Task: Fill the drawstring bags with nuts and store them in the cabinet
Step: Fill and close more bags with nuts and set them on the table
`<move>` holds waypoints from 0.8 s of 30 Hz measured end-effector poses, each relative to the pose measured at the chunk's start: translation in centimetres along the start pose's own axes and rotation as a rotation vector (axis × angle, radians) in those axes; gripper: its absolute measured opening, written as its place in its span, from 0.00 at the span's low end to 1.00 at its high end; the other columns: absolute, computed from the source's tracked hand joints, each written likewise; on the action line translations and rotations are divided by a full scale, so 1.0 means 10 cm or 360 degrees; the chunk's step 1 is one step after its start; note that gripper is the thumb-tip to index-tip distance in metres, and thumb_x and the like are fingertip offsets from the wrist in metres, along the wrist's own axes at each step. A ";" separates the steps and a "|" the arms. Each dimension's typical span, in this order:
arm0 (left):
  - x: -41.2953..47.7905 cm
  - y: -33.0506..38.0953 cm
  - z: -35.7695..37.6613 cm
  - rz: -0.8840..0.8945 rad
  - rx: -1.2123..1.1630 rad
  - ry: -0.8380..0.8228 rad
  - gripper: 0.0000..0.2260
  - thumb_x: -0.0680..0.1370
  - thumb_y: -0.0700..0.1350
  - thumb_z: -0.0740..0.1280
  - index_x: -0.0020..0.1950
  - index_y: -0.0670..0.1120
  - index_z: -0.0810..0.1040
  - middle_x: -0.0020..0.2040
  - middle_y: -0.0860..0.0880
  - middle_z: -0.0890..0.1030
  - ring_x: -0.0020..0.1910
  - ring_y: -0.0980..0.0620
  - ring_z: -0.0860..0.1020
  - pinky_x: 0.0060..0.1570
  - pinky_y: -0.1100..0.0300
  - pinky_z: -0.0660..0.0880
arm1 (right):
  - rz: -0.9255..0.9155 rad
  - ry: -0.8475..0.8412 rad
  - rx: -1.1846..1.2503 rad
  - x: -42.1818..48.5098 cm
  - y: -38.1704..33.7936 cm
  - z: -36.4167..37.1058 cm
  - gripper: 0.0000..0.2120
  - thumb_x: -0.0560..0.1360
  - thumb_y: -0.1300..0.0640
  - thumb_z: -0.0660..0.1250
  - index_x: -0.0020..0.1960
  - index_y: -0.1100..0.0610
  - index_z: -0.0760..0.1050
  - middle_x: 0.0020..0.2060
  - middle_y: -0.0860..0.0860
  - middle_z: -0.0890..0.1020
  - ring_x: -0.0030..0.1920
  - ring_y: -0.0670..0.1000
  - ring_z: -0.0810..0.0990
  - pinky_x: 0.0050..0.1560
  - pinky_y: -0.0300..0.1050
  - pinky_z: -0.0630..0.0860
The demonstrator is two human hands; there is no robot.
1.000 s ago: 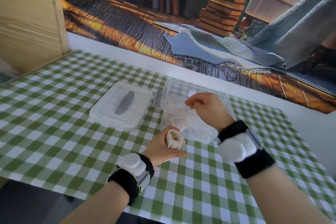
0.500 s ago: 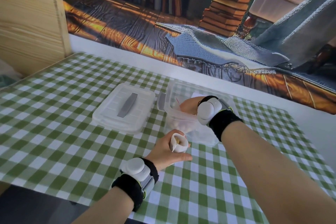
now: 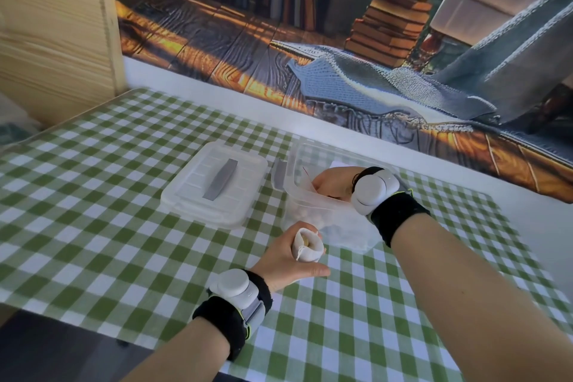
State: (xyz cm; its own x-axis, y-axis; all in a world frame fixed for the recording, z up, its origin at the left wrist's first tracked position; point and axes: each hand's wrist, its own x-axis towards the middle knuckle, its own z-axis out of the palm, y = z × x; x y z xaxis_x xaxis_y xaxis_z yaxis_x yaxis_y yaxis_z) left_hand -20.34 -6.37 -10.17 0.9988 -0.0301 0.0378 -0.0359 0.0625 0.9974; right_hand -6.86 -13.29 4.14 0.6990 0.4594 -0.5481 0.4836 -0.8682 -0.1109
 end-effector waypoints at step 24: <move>0.03 -0.06 0.02 0.0051 -0.0012 -0.0013 0.22 0.61 0.48 0.77 0.51 0.49 0.74 0.53 0.38 0.78 0.57 0.39 0.77 0.56 0.41 0.76 | -0.0356 0.0442 0.0959 -0.82 0.02 0.70 0.10 0.79 0.61 0.58 0.50 0.60 0.78 0.38 0.46 0.79 0.33 0.40 0.73 0.35 0.30 0.70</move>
State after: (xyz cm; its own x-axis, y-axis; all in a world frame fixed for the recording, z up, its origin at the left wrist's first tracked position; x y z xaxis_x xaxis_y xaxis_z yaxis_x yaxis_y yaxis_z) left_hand -20.04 -6.62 -10.77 0.9969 -0.0361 0.0704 -0.0677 0.0711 0.9952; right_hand -16.16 -18.55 2.77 0.7644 0.6004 -0.2352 0.3113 -0.6630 -0.6808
